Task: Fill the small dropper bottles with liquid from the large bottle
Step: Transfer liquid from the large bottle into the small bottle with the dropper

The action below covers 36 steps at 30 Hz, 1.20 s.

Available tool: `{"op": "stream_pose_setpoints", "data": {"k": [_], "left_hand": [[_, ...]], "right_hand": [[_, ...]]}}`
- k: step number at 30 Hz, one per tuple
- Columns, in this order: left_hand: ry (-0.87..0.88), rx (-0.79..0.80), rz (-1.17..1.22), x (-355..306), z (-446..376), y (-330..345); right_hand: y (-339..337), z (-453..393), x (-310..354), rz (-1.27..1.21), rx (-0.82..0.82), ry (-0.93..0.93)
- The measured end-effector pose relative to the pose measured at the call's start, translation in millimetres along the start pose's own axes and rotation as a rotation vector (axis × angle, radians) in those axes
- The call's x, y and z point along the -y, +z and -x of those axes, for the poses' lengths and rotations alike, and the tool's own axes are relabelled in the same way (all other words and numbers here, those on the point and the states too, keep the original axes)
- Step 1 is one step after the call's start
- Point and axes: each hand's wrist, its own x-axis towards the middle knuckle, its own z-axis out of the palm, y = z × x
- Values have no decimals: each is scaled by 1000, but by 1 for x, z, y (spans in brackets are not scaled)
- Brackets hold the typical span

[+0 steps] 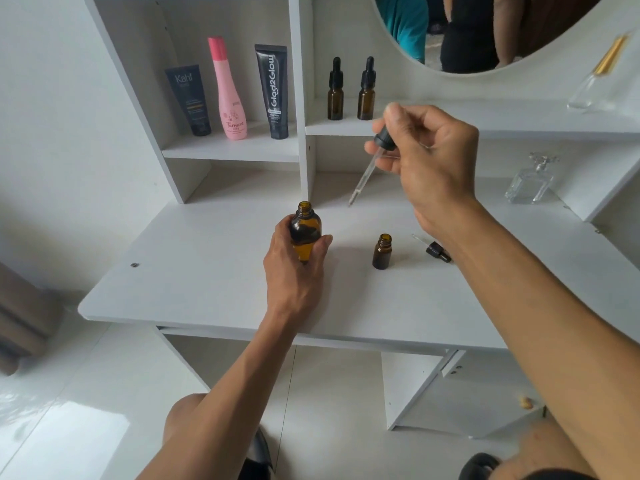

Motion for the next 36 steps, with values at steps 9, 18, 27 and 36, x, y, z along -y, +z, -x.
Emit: {"op": "stream_pose_setpoints", "data": {"k": [9,18,27,36], "left_hand": [[2,-11,-7,1,0,1],[5,-16,-16,-2,2,0],[6,-18,-3,-2,2,0],[4,-22,-4,-1,1,1]], "right_hand": [[-34,5,-18,87,-63,26],[-38,10,-21,103,-58,26],[-38,12,-26,156,-47,36],[-35,12,-25,172,-26,36]]}}
